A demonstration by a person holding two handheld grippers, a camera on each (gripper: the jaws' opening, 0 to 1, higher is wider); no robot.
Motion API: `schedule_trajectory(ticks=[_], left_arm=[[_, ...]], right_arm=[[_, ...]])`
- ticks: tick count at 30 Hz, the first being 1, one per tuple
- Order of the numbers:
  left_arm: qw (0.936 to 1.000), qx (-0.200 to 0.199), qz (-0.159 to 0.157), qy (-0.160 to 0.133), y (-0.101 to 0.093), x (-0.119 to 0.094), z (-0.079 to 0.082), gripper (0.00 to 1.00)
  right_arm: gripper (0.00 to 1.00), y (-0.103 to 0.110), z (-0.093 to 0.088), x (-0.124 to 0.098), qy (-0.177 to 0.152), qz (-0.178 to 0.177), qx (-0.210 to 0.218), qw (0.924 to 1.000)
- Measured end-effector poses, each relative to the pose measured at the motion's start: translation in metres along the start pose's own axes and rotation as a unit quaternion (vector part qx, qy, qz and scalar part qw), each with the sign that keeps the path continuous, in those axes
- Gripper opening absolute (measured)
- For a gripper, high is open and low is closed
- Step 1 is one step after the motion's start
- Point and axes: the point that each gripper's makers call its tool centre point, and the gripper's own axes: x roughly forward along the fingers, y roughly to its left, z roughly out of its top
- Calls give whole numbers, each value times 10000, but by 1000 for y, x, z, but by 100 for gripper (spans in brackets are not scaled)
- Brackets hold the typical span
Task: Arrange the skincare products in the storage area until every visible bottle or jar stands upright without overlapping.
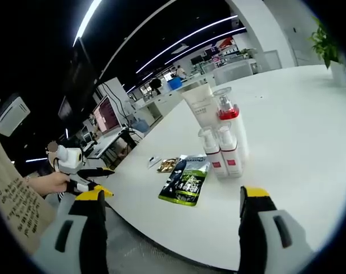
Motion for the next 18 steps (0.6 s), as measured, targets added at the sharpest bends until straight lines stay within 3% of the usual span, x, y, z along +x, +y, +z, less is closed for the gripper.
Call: schedule_trajectory(ticks=[18], left_arm=[[9998,-14,72,191,13,18,-6,89]], right_arm=[[97,0,-2,0,57,20,-9,10000]])
